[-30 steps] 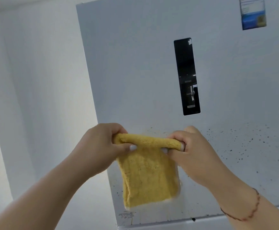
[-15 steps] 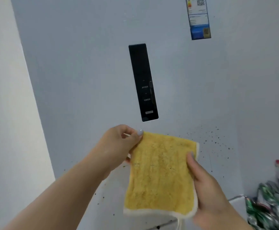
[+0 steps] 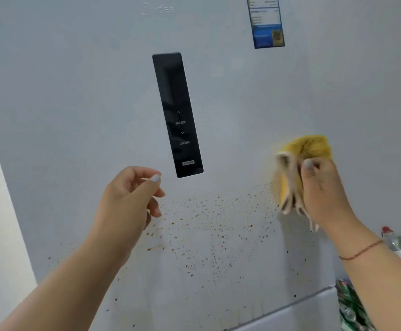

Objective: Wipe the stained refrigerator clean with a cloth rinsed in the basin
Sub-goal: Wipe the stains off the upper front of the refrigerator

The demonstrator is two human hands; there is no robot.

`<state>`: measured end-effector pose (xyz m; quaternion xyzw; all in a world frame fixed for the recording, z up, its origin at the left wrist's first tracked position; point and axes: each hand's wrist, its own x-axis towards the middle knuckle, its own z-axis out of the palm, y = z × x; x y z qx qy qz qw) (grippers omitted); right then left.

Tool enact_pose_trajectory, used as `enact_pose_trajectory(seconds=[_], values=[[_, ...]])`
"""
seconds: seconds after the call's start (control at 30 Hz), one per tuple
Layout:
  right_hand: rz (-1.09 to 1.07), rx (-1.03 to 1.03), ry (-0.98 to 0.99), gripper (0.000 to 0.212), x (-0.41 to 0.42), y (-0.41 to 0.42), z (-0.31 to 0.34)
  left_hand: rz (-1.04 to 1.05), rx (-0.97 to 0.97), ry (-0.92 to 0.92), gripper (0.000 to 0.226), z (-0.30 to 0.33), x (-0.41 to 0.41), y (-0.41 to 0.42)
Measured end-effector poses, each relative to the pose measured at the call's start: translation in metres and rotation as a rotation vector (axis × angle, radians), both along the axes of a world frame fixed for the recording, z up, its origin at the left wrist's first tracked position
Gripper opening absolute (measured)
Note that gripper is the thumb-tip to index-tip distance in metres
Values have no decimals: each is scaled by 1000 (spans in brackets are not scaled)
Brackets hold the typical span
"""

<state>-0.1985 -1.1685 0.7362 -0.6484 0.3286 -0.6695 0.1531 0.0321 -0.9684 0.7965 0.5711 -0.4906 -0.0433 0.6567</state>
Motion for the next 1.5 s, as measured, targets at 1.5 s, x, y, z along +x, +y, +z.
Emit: enact_pose_trajectory(seconds=[1.5], values=[[-79,-979,778,47,321,177,-55,321,89,-548,60,-11,121,108]])
